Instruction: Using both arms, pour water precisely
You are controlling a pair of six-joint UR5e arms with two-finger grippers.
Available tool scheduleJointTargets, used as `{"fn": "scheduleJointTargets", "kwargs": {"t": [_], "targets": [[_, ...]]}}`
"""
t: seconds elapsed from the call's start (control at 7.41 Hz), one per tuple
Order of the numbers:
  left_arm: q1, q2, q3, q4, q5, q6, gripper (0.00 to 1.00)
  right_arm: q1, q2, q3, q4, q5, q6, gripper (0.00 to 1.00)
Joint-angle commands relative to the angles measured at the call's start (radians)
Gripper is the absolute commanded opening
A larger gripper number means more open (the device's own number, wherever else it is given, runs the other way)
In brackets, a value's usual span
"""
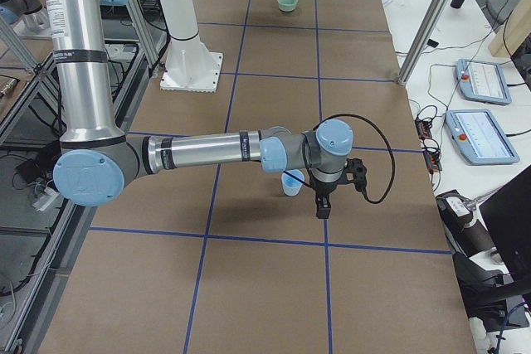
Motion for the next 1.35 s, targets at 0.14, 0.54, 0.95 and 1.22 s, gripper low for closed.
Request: {"fn": "scheduleJointTargets", "kwargs": {"t": [0.14,0.54,0.95,1.22], "targets": [[0.002,0.003,-0.024,-0.015,0.006,0.003,1.0,0.039,-0.048,0.031,0.004,0.01,-0.004,1.0],[0.003,-0.007,-0.046,-0.012,0.001,-0.005,1.0,0.064,-0.059,0.054,0.01,0.013,0.002,1.0],[0.003,-0.004,-0.052,-0.014,0.0,-0.006,1.0,0.062,-0.086,0.043,0.068,0.033,-0.014,1.0],[0.003,-0.004,-0.052,-0.016,0.0,0.001,1.0,0.062,-0.088,0.031,0.096,0.043,-0.009,1.0]]}}
